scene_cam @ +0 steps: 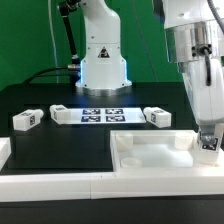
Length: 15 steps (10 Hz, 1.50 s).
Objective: Assemble square table
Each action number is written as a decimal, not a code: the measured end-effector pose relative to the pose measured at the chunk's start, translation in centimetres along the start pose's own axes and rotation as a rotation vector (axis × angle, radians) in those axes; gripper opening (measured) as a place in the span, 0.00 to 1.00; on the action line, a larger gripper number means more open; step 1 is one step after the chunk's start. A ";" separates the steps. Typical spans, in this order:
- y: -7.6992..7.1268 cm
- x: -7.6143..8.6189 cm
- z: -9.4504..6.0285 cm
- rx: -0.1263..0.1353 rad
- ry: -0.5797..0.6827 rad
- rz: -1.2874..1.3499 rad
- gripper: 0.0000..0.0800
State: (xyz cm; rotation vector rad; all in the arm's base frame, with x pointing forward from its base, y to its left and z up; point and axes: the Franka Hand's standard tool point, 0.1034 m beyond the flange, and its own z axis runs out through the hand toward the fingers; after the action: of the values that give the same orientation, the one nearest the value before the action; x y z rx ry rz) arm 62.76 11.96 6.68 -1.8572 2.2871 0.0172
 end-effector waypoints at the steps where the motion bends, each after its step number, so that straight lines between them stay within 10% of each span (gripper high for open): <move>1: 0.0 0.0 0.0 -0.001 0.004 -0.081 0.49; 3: -0.4 0.1 -0.3 0.009 0.031 -0.404 0.76; 8: -0.5 0.0 -0.3 0.005 0.047 -0.873 0.81; 11: -1.1 0.0 -0.7 -0.050 0.076 -1.420 0.81; 14: -1.1 0.0 -0.6 -0.046 0.076 -1.375 0.62; 15: -1.0 0.1 -0.6 -0.045 0.077 -1.299 0.38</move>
Offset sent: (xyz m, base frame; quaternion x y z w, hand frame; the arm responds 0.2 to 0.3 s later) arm 0.0036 0.0027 0.0071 0.0150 0.0303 -0.5317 0.8463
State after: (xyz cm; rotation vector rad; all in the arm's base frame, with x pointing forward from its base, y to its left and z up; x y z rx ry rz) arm 63.67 11.59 7.37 -2.9668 0.7304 -0.1859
